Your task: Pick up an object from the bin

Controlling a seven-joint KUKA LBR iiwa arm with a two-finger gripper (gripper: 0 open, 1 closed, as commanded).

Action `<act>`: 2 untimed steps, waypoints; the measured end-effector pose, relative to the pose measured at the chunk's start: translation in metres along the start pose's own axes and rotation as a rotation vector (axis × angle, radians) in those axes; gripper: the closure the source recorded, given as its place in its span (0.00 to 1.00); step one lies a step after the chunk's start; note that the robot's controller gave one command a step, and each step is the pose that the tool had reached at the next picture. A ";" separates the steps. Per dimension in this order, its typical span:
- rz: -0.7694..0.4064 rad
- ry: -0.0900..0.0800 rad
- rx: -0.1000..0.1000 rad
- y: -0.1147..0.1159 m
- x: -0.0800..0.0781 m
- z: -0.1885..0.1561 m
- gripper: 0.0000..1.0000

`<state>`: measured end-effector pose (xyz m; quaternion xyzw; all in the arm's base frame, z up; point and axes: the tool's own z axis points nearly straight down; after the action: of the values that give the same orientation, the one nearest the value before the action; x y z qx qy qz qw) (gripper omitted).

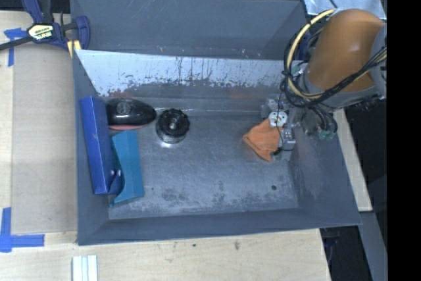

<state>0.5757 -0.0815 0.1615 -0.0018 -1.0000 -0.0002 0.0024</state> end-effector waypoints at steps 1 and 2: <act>-0.004 -0.009 0.001 0.000 -0.002 -0.005 1.00; -0.004 -0.009 0.001 0.000 -0.002 -0.005 1.00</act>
Offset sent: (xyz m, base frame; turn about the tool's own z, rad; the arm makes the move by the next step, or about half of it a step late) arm 0.0000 0.0000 0.0000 0.0000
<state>0.5776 -0.0811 0.1664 0.0004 -1.0000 0.0003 -0.0020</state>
